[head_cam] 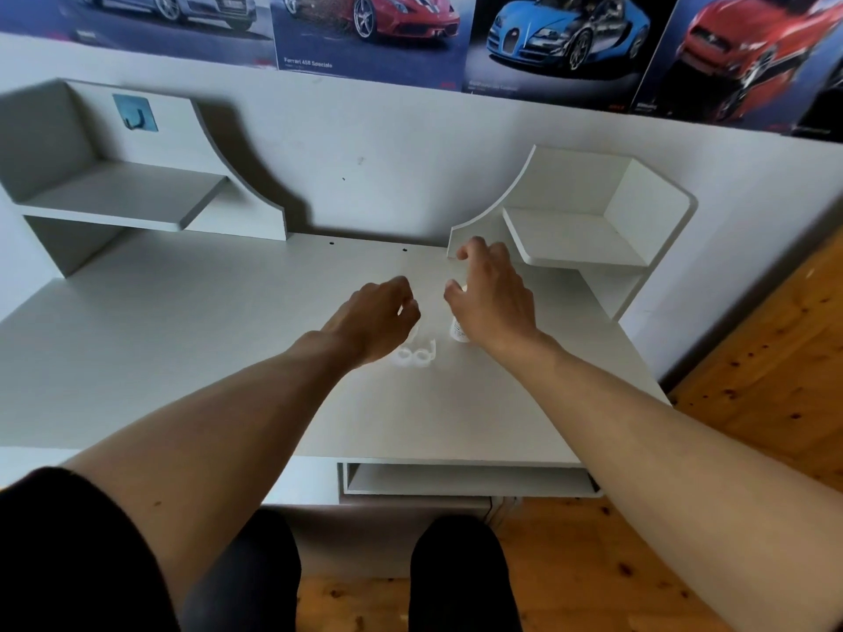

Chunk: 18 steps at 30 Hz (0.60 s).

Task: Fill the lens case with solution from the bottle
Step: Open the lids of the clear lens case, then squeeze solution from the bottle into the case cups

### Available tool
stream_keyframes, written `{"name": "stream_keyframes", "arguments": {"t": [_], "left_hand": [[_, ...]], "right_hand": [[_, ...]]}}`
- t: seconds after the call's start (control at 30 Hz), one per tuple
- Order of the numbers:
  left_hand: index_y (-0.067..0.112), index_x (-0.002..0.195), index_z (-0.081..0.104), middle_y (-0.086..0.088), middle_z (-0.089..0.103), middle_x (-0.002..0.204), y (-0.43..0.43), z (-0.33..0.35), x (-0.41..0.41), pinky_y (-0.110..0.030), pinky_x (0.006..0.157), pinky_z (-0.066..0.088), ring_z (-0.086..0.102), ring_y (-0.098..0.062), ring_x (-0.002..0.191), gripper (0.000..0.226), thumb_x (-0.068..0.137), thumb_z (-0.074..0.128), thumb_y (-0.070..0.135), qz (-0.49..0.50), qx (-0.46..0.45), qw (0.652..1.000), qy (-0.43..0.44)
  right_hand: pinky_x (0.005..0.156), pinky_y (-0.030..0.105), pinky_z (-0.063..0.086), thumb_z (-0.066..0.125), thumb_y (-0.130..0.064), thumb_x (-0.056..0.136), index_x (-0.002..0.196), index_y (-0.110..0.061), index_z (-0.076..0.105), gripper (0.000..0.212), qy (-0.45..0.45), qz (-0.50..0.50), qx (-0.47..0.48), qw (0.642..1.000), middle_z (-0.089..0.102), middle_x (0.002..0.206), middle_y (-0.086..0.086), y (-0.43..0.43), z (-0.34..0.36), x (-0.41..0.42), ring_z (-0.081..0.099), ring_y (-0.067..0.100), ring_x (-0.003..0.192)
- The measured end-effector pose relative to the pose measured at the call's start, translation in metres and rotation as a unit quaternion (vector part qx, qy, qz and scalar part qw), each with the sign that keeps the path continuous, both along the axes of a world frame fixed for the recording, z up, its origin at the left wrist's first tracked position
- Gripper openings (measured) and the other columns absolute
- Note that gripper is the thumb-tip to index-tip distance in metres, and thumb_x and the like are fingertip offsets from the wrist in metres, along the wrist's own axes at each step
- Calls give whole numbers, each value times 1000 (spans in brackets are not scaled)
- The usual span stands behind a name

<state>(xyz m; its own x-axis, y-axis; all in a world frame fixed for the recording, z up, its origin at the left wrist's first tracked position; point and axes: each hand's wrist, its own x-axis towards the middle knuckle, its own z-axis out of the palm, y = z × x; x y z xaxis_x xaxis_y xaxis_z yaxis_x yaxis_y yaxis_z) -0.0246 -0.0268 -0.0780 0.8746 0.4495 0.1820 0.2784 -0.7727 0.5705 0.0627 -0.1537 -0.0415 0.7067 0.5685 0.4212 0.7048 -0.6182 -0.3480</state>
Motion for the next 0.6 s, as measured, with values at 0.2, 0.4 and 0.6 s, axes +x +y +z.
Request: {"name": "stream_keyframes", "arguments": {"t": [0.2,0.4,0.6], "left_hand": [[14,96,58,-9,68,86,-7,2,3,-45,71,55,62,-31,77,25,93,39,32,0,16,1000,6],[12,94,58,-10,67,87,-7,-2,1,-41,68,51,60,-31,77,27,94,37,30,5,28,1000,11],[9,89,56,-11,63,83,-3,-6,-3,-39,63,45,59,-32,75,30,94,34,29,8,29,999,27]], "right_hand": [[67,33,36,69,-28,77,116,-9,38,53,72,-76,6,994,38,120,14,-1,-10,11,49,33,107],[75,33,36,70,-29,76,122,-3,41,61,166,-99,-42,980,48,125,19,2,-21,19,44,38,117],[91,37,43,56,-20,89,125,-2,43,43,264,-125,4,956,52,129,20,3,-27,21,48,37,121]]}}
